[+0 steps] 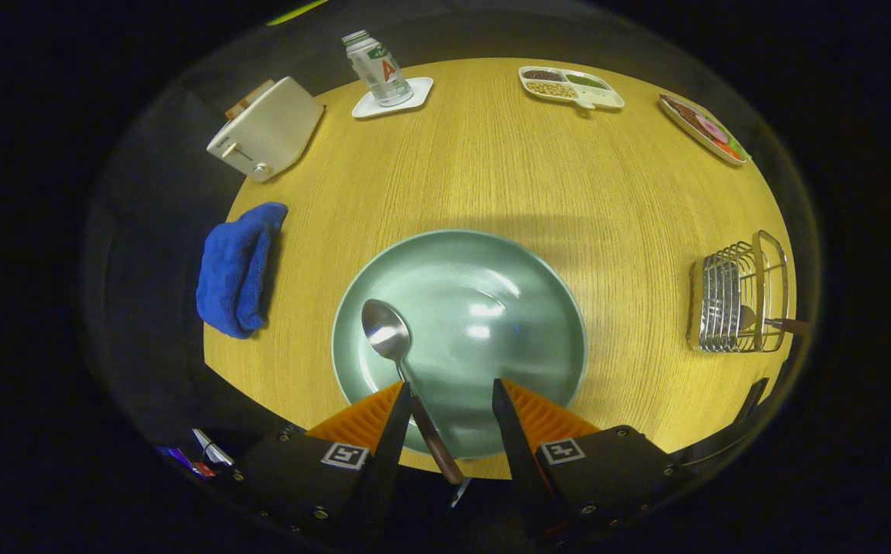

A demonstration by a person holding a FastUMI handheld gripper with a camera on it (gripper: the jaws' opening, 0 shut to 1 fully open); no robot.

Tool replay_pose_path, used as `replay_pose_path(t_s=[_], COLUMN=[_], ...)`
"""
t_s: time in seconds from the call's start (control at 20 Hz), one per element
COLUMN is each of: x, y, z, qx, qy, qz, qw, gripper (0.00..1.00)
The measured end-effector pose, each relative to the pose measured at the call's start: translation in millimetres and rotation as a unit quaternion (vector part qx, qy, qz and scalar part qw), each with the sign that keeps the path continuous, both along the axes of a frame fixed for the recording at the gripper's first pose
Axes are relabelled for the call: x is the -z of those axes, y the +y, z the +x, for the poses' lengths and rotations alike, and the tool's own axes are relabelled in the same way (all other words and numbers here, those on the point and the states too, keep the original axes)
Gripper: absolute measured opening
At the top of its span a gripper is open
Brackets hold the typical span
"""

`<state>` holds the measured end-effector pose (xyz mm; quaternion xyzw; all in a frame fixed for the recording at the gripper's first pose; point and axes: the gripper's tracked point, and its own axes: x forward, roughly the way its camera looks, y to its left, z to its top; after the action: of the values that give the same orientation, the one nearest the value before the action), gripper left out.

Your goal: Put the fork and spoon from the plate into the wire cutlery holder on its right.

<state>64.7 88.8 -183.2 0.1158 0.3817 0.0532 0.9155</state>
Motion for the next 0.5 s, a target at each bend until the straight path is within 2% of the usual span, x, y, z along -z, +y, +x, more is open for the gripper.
replay_pose_path(t_s=[0.5], x=[25.3], y=[18.7], z=[-6.0], qx=[-0.046], qy=[0.035], qz=[-0.041], qw=[0.997], gripper=[0.66])
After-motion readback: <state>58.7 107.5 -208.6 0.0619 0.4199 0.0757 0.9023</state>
